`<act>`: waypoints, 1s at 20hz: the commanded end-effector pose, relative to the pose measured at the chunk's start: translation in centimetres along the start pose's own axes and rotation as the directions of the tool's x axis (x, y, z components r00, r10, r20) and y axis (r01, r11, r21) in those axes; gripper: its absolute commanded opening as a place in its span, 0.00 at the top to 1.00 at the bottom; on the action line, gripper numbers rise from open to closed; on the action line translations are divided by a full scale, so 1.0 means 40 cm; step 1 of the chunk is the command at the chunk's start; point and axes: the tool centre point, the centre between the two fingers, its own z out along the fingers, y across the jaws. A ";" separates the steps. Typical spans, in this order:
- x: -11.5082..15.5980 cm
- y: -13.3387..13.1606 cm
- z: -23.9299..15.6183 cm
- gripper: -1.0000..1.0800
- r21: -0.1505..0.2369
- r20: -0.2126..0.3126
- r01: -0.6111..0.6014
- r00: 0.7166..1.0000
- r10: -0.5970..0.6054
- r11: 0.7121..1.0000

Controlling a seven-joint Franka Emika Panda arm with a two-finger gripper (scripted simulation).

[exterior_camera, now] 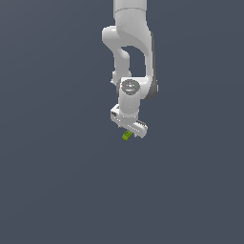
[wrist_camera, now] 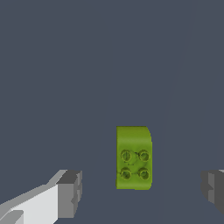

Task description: Pick up the object and move it to a goal position.

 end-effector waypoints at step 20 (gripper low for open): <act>-0.001 0.002 0.103 1.00 -0.001 0.000 -0.004 1.000 0.004 1.000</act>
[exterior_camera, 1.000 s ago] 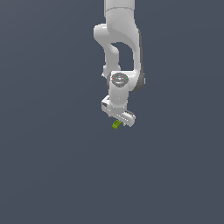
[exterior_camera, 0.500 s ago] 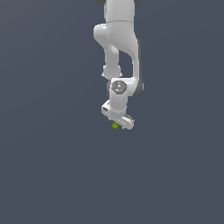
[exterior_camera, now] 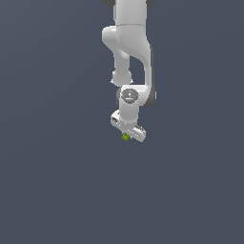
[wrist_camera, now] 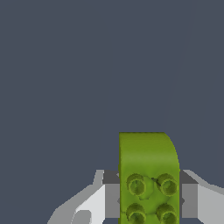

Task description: Pick up the object and move it to a goal position.

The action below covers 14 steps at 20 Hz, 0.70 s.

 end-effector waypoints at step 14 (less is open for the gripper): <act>0.095 -0.056 -0.069 1.00 0.091 -0.098 0.029 0.995 -0.020 0.995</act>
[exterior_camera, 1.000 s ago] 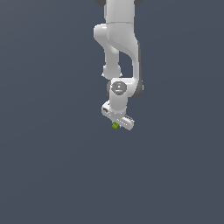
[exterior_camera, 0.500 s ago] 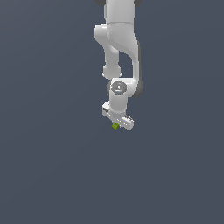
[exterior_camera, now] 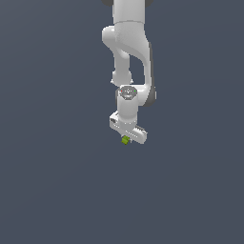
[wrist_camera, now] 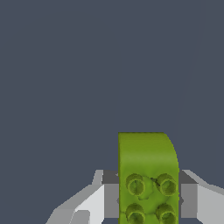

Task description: Pick up the object and move it to a goal position.

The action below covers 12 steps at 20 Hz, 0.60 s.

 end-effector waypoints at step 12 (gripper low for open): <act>0.249 -0.144 -0.238 1.00 0.249 -0.282 0.104 0.959 -0.031 0.963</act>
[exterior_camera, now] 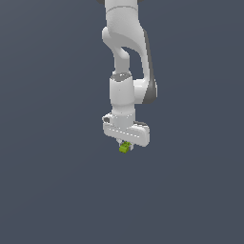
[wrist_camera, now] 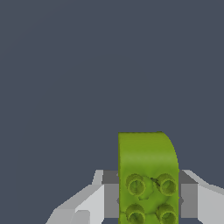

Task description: Pick up the object and move it to a goal position.

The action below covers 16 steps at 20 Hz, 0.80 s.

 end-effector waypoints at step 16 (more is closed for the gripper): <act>0.248 -0.147 -0.241 1.00 0.253 -0.280 0.105 0.959 -0.031 0.962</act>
